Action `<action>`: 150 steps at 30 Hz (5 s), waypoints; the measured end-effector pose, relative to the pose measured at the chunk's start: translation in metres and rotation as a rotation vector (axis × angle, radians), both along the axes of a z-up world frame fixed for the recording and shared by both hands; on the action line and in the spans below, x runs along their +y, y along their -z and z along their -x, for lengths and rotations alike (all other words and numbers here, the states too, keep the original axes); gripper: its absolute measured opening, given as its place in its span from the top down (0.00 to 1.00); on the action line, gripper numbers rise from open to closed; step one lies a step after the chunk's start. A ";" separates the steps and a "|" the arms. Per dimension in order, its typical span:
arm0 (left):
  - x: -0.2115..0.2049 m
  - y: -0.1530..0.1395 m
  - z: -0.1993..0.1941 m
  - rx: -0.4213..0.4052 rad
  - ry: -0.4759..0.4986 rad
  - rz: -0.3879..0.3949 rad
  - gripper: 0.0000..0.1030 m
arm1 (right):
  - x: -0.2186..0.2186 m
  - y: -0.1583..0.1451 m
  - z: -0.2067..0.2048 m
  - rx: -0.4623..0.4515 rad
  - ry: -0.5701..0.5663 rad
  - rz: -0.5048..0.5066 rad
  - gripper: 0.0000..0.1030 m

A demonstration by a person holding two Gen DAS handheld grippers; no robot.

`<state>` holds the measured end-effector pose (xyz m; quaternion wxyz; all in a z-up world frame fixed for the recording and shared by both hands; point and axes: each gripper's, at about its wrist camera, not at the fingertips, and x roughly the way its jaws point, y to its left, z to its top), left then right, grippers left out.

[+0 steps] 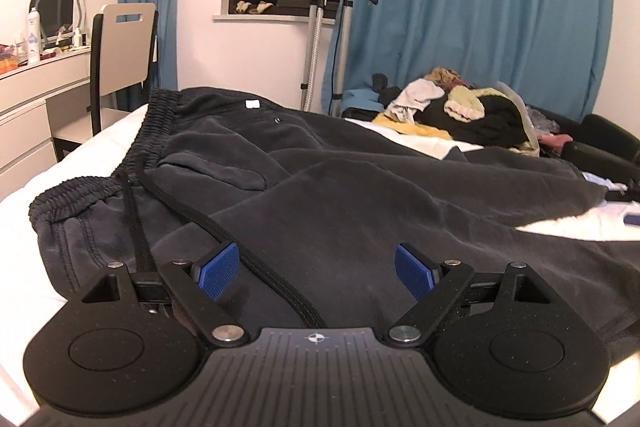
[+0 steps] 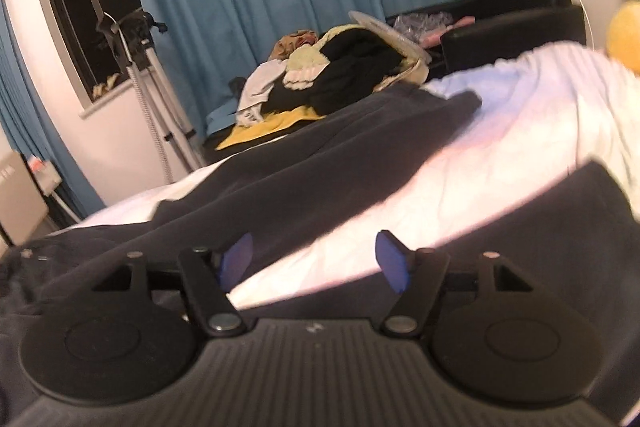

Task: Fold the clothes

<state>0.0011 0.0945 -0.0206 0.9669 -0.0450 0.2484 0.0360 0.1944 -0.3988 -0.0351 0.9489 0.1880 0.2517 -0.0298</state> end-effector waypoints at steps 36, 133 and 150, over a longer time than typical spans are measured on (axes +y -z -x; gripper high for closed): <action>-0.010 0.028 -0.041 0.125 0.077 0.177 0.15 | -0.165 0.056 -0.054 -0.113 0.489 -0.309 0.96; 0.228 0.034 0.056 -0.199 -0.471 1.284 0.90 | -0.185 0.084 0.150 0.046 0.699 -0.690 0.88; 0.244 -0.043 -0.014 -0.076 -0.559 1.114 0.91 | -0.174 -0.006 0.086 -0.169 0.516 -0.574 0.93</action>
